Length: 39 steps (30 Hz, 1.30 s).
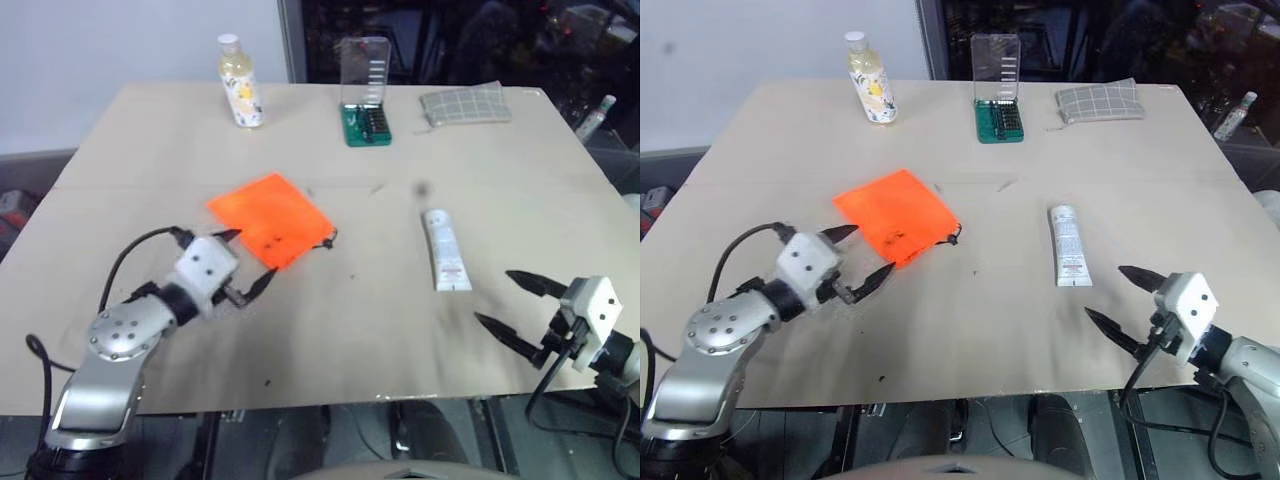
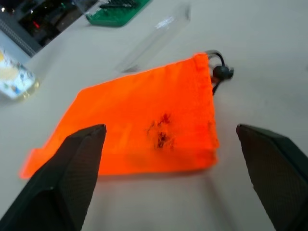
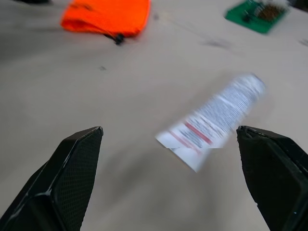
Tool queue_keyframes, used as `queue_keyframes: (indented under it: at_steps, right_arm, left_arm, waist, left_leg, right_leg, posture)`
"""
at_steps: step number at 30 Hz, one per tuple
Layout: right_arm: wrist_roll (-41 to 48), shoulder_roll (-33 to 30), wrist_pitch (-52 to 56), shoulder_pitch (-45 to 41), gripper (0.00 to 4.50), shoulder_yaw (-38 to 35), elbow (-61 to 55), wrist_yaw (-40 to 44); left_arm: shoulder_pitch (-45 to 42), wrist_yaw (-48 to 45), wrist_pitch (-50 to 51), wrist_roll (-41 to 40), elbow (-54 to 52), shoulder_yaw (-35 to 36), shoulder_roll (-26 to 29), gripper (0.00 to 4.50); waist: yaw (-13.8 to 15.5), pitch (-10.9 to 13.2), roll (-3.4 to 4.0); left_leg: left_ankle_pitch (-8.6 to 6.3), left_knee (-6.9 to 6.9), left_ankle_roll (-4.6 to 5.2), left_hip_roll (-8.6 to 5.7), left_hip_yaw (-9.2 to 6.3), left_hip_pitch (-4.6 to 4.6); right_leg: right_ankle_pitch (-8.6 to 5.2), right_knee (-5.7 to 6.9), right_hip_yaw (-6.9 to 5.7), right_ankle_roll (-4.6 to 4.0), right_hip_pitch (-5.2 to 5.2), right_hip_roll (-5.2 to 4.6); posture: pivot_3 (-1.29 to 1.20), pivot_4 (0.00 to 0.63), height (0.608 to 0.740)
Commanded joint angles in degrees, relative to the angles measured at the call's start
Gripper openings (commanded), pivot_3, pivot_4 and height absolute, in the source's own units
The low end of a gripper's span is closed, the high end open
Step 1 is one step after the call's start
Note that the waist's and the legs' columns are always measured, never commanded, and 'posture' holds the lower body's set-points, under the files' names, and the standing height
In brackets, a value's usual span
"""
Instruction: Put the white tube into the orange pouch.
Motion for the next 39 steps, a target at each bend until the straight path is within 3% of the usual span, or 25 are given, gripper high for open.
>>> queue_keyframes:
  at_steps: [1,10,17,18,21,22,27,39]
  right_arm:
    - [0.5,0.5,1.1,-0.9,4.5,1.5,-4.0,-2.1]
    - [-0.2,1.4,3.7,-4.2,4.5,3.3,-5.7,-7.3]
    - [0.5,1.1,5.7,-5.6,4.5,3.0,-6.7,-8.5]
    - [0.4,1.1,5.7,-5.5,4.5,3.0,-6.8,-8.6]
    - [0.3,1.3,5.7,-5.0,4.5,2.8,-7.0,-8.8]
    - [0.2,1.4,5.6,-4.7,4.5,2.8,-7.0,-8.8]
    - [-0.8,2.2,4.6,-3.9,4.5,3.7,-6.8,-9.2]
    - [-2.3,5.2,6.6,-5.4,4.5,9.7,-7.6,-12.4]
  left_arm:
    - [-2.7,3.6,0.1,9.2,-2.0,-5.4,0.5,4.49]
    - [-7.2,9.0,-2.2,22.2,4.9,-13.3,-2.4,4.49]
    - [-8.0,9.1,-6.4,21.8,9.4,-13.2,-4.3,4.49]
    - [-8.3,8.7,-7.8,21.0,10.4,-13.1,-4.4,3.98]
    - [-8.3,9.1,-8.8,20.1,11.8,-11.7,-5.1,3.03]
    - [-8.1,9.0,-9.2,19.9,12.0,-11.4,-5.1,2.37]
    - [-7.8,9.1,-12.6,18.5,13.9,-9.8,-5.0,0.11]
    - [-12.6,-1.8,-1.5,-8.1,16.6,3.4,-8.4,0.04]
  waist:
    - [0.0,0.0,0.0]
    - [0.0,0.0,-0.01]
    - [0.1,0.0,-0.01]
    - [0.0,0.0,-0.01]
    - [0.0,0.0,-0.01]
    - [0.0,0.0,-0.01]
    - [0.0,0.0,-0.01]
    - [0.0,0.0,-0.02]
  left_leg:
    - [0.0,0.01,-0.01,0.0,0.0,0.0]
    - [0.04,0.04,0.06,0.0,-0.04,-0.02]
    - [0.09,0.04,0.16,0.0,-0.03,-0.02]
    - [0.09,0.06,0.16,0.0,-0.04,-0.03]
    - [0.1,0.07,0.17,0.0,-0.04,-0.02]
    - [0.13,0.08,0.22,0.0,-0.03,-0.03]
    - [0.15,0.09,0.25,0.0,-0.04,-0.02]
    - [0.15,0.27,0.26,0.01,-0.07,0.0]
  right_leg:
    - [0.0,0.0,0.0,0.0,0.0,0.0]
    - [0.0,0.02,-0.04,0.0,0.0,0.0]
    - [0.01,0.04,-0.03,0.0,0.0,-0.01]
    - [0.01,0.08,-0.04,0.0,-0.01,-0.01]
    - [0.01,0.1,-0.04,0.0,0.0,-0.01]
    - [0.01,0.1,-0.03,0.0,0.0,-0.02]
    - [0.01,0.11,-0.03,-0.01,0.0,-0.01]
    - [0.01,0.23,-0.06,0.01,0.08,0.0]
  posture:
    - [0.0,0.15,0.74]
    - [0.0,0.15,0.74]
    - [0.0,0.15,0.74]
    - [0.0,0.15,0.74]
    - [0.0,0.15,0.74]
    - [0.0,0.15,0.74]
    - [0.0,0.15,0.74]
    - [0.0,0.15,0.74]
